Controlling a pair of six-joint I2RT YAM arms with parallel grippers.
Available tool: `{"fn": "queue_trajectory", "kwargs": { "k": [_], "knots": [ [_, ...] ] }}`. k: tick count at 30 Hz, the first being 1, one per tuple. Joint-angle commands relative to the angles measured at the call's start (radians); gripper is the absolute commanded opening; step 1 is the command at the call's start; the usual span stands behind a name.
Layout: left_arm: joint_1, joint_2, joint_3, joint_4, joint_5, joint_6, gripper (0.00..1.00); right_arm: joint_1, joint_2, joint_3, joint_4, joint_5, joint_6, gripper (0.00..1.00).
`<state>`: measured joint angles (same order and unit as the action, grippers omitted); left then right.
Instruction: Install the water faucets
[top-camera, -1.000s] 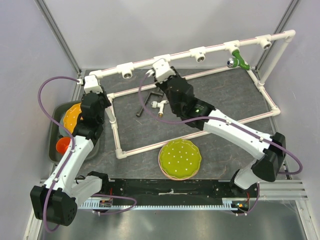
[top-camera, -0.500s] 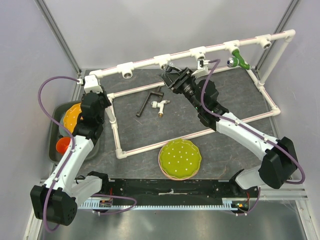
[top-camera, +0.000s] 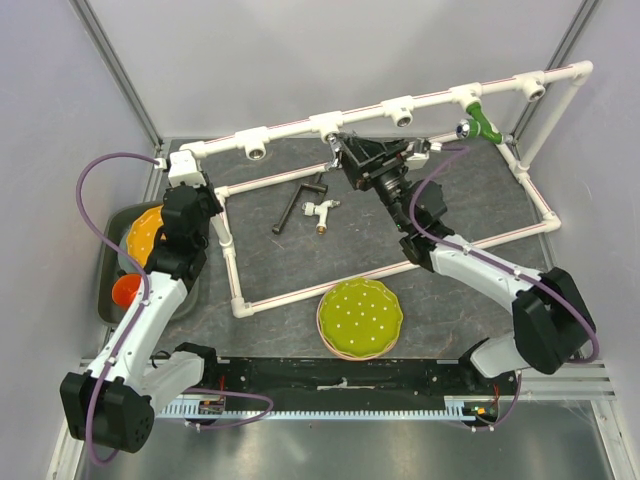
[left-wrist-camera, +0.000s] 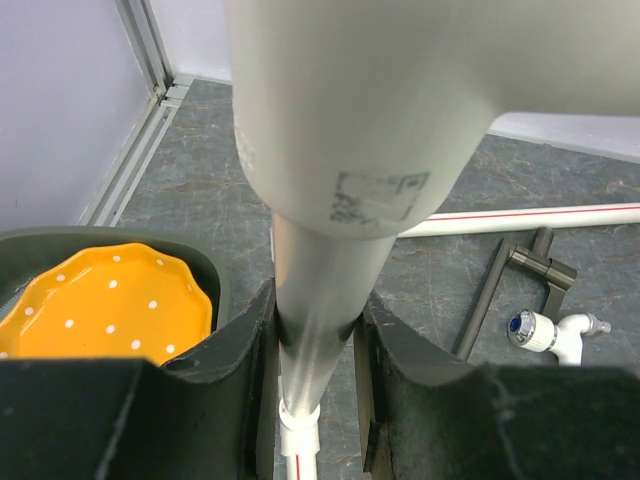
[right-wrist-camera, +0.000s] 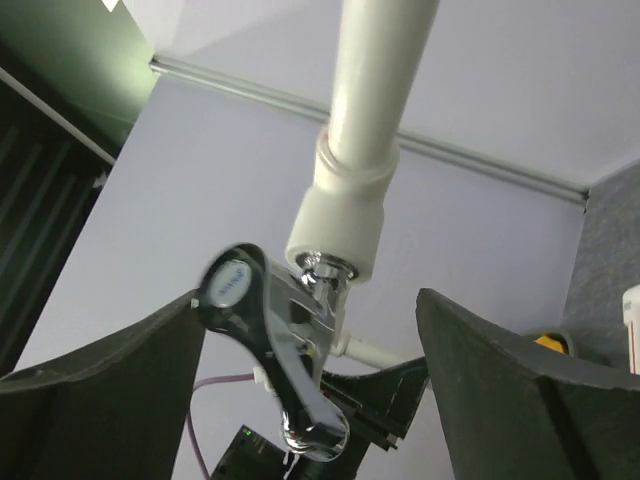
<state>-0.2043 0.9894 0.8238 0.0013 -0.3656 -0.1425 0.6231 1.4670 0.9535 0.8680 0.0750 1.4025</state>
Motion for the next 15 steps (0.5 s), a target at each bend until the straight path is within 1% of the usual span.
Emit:
{"fn": "queue_trajectory", "kwargs": {
  "k": [1, 2, 5, 6, 7, 8, 9, 10, 11, 12, 14, 15],
  "knots": [
    [-0.010, -0.015, 0.034, 0.014, 0.037, -0.114, 0.02, -0.028, -0.128, -0.028, 0.050, 0.075, -0.104, 0.98],
    [-0.010, -0.015, 0.035, 0.014, 0.037, -0.114, 0.02, -0.028, -0.166, -0.029, 0.017, 0.074, -0.179, 0.98],
    [-0.010, -0.014, 0.035, 0.014, 0.037, -0.114, 0.02, -0.028, -0.249, -0.041, -0.113, 0.091, -0.298, 0.98],
    [-0.010, -0.014, 0.034, 0.014, 0.037, -0.114, 0.02, -0.028, -0.270, -0.041, -0.142, 0.094, -0.394, 0.98],
    [-0.010, -0.012, 0.035, 0.014, 0.037, -0.114, 0.02, -0.026, -0.289, -0.032, -0.228, 0.095, -0.442, 0.98],
    [-0.010, -0.011, 0.035, 0.012, 0.039, -0.114, 0.02, -0.028, -0.318, -0.018, -0.278, 0.091, -0.503, 0.98],
    [-0.010, -0.009, 0.035, 0.014, 0.040, -0.115, 0.02, -0.028, -0.327, 0.023, -0.332, 0.083, -0.621, 0.98],
    [-0.009, -0.009, 0.035, 0.014, 0.042, -0.117, 0.02, -0.028, -0.335, 0.051, -0.450, 0.077, -0.690, 0.98],
    [-0.010, -0.006, 0.034, 0.012, 0.042, -0.117, 0.02, -0.025, -0.339, 0.076, -0.504, 0.072, -0.751, 0.98],
    [-0.010, -0.005, 0.034, 0.012, 0.043, -0.118, 0.02, -0.023, -0.343, 0.117, -0.583, 0.057, -0.877, 0.98],
    [-0.010, -0.001, 0.034, 0.012, 0.044, -0.118, 0.02, -0.014, -0.344, 0.157, -0.667, 0.071, -0.976, 0.98],
    [-0.012, 0.000, 0.034, 0.014, 0.044, -0.118, 0.02, -0.011, -0.346, 0.194, -0.742, 0.104, -1.031, 0.98]
  ]
}}
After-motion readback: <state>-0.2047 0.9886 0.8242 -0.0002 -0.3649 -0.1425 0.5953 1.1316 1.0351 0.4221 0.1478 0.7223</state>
